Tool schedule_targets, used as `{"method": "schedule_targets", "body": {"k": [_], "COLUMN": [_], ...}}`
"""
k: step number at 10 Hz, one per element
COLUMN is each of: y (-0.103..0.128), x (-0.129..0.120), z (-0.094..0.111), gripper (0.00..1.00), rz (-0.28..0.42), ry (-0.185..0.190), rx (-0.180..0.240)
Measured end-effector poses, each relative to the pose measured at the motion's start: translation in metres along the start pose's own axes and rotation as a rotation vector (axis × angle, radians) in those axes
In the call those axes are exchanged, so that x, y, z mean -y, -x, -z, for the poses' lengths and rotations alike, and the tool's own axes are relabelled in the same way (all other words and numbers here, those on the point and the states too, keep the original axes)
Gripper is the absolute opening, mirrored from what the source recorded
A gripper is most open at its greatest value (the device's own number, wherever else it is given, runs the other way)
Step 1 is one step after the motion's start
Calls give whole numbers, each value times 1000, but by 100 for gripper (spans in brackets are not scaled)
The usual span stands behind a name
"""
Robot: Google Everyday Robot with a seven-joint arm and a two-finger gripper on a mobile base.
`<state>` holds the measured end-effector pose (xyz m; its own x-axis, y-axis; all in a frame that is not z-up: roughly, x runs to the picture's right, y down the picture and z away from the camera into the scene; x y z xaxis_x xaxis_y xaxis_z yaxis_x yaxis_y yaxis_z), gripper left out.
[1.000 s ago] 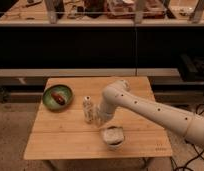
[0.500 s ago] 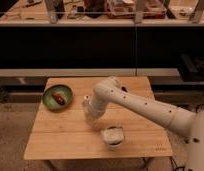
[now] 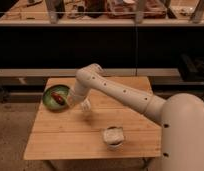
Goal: Knock the bottle over
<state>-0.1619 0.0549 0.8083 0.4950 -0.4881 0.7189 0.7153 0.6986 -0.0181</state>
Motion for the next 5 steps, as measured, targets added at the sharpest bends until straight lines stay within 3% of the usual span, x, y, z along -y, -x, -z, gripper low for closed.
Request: {"method": "schedule_targets", "body": {"k": [2,5], "y": [-10,-8], "x": [9,9], "z": [9,8], "gripper": [9,9], "rz": [-11,-8], "ry": [-28,-27], "rx": [-9,-7]}}
